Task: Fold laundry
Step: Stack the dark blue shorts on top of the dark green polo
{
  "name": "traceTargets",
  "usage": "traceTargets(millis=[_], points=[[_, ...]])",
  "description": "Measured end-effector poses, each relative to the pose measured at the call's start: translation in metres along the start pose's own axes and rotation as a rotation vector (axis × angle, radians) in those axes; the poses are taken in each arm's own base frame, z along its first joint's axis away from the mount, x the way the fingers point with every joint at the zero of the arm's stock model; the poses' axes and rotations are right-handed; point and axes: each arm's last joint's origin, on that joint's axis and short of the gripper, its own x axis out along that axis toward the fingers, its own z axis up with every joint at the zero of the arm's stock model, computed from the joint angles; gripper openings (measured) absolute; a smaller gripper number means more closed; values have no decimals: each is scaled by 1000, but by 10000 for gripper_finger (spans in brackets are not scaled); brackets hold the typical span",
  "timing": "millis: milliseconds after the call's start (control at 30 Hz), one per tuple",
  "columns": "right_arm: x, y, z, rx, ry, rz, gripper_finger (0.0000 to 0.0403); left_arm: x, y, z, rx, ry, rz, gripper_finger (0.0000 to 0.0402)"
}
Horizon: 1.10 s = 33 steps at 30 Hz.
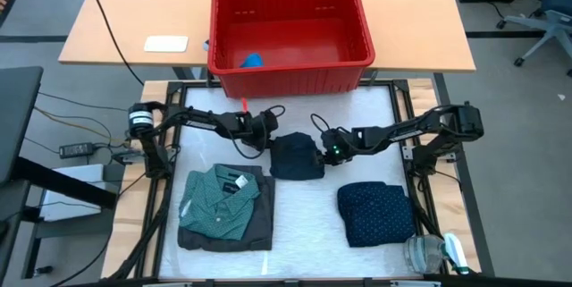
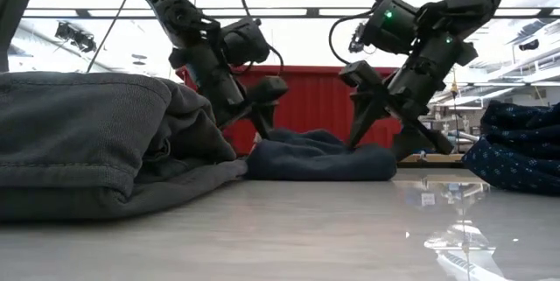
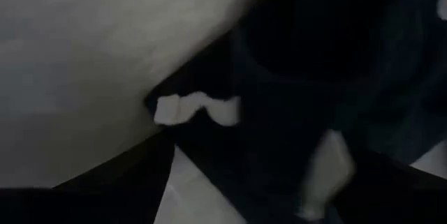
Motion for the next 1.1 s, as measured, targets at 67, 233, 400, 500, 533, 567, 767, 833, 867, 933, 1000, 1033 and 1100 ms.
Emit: traceTargets(millis=[67,233,400,500,533,567,767,833,867,933,1000,1033,1100], points=[[4,0,1,0,-4,9,266,7,1,0,-6,-2,-4,347],[19,0,8,3,-39,47,264,20,1,-1,19,-12,-6,322],[39,-5,16,11,-63,86,219,23,-1,-6,168,-45,25,202],[47,-8,21,14,-68,116,149,25,-5,-6,290,-73,8,98],[48,-8,23,7,-69,129,118,25,-6,-6,309,-75,-1,62],[49,-7,25,-9,-70,154,85,25,-7,-5,319,-78,-18,35],[38,0,37,-70,-65,222,26,7,-9,8,242,-19,-161,13],[30,8,40,-74,-65,256,23,-18,-17,15,225,-31,-198,8],[25,16,42,-84,-75,298,22,-32,-23,17,228,-45,-209,7],[15,32,43,-111,-66,378,22,-60,-28,19,233,-60,-220,6],[11,44,41,-135,-39,423,22,-85,-33,18,236,-72,-232,6],[10,51,41,-147,-25,444,22,-98,-36,17,235,-77,-245,6],[5,72,39,-181,-11,509,22,-122,-39,13,220,-67,-256,6]])
